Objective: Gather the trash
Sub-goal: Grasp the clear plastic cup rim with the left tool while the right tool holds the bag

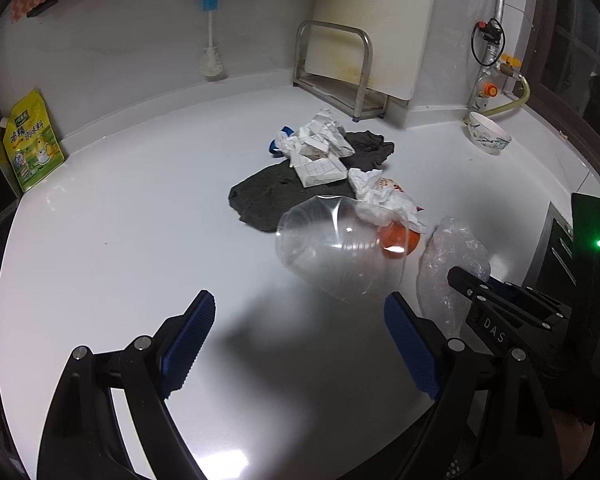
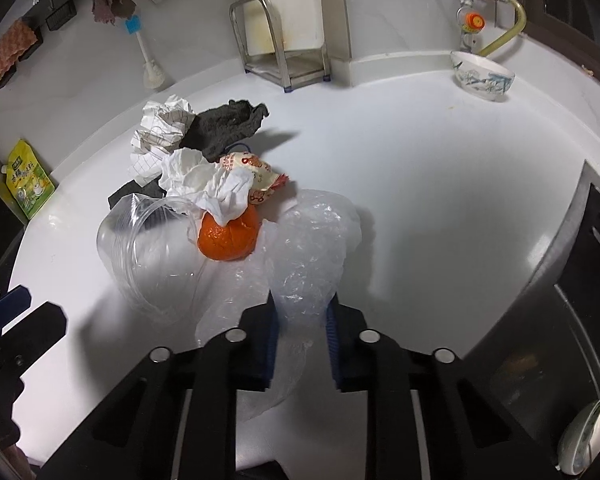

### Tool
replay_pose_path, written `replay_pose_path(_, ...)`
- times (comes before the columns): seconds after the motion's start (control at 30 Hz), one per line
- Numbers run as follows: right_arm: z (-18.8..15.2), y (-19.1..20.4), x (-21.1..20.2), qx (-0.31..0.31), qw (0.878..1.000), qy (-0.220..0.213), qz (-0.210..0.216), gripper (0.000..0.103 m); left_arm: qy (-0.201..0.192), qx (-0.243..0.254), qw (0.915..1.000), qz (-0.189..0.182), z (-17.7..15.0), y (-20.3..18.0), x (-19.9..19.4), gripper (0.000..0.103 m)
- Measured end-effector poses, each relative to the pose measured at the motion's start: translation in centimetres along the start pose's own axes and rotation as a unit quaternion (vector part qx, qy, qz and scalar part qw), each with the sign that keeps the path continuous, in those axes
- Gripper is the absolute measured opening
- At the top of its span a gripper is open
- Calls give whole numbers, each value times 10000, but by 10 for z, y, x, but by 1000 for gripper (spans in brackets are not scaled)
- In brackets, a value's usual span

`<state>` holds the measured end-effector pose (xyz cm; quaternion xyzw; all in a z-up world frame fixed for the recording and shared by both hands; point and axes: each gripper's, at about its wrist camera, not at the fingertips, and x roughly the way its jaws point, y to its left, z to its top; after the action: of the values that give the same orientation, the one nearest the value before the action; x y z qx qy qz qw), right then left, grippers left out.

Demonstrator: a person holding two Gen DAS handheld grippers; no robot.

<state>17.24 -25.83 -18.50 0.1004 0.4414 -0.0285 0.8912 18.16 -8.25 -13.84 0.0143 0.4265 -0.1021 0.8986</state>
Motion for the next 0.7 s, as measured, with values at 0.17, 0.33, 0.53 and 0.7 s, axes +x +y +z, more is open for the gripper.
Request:
replay_pose_path(0.17,-8,-18,-11,125,9999,-29,-4,17,-131,24,9999,-72,2,-16,4,88)
replay_pose_path(0.33,-21,-37,-23,403,9992,-50,10,17,-283,183,9994,67,4,-35,15,88)
replay_pose_path(0.53,-30,-48,-35,581,9982,-143,90,16,-387,293,9983,336,5,-50,35,88)
replay_pose_path(0.7,-35,-50,-36,644,9977,-170,129,17,-468,304,9970,546,8,-54,47,88)
